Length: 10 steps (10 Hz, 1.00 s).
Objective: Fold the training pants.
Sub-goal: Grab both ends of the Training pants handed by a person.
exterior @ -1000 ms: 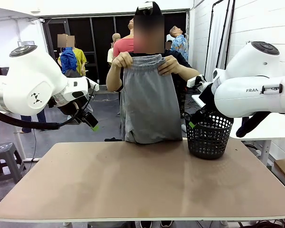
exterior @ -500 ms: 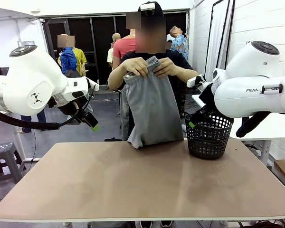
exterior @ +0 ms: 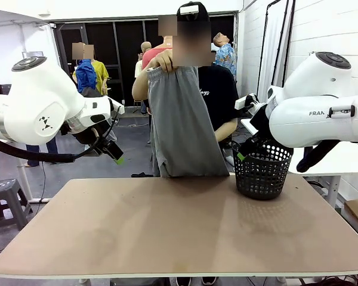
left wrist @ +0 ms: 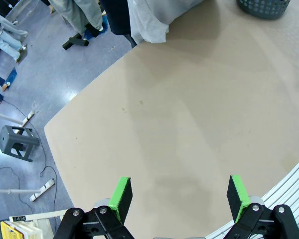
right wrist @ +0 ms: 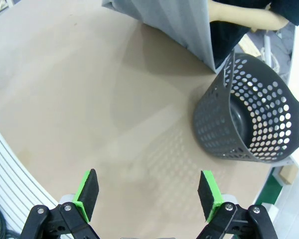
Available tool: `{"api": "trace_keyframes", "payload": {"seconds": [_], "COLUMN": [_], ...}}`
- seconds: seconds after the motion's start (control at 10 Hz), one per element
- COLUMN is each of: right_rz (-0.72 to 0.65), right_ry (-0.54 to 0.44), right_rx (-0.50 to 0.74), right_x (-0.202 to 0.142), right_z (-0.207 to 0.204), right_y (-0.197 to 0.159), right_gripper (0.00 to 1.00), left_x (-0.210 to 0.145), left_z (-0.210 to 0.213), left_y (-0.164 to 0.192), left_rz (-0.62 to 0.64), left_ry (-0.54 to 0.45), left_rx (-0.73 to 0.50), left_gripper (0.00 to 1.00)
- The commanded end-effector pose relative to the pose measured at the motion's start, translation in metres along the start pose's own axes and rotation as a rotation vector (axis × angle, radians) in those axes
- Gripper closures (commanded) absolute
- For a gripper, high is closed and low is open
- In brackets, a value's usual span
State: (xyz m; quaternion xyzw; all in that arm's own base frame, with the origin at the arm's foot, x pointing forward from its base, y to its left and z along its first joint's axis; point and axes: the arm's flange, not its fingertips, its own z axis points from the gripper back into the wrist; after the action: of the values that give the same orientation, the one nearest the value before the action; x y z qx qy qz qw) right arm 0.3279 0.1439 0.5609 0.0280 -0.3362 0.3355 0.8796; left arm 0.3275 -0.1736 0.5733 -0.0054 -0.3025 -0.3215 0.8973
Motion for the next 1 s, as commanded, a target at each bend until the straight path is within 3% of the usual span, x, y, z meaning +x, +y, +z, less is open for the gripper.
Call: {"api": "trace_keyframes", "payload": {"seconds": [0.0, 0.9], "right_rz": [-0.001, -0.001], "right_ry": [0.004, 0.004], "right_rx": [0.007, 0.007], "right_x": [-0.0004, -0.0004], "right_z": [-0.0025, -0.0025], "right_y": [-0.0002, -0.0002], "right_gripper": [0.0, 0.0], "left_x": [0.0002, 0.0002], "left_z": [-0.0007, -0.0007], "left_y": [-0.0007, -0.0007], "left_rz": [-0.002, -0.002], "left_ry": [-0.003, -0.003], "left_rx": [-0.005, -0.005], "left_gripper": [0.0, 0.0]}}
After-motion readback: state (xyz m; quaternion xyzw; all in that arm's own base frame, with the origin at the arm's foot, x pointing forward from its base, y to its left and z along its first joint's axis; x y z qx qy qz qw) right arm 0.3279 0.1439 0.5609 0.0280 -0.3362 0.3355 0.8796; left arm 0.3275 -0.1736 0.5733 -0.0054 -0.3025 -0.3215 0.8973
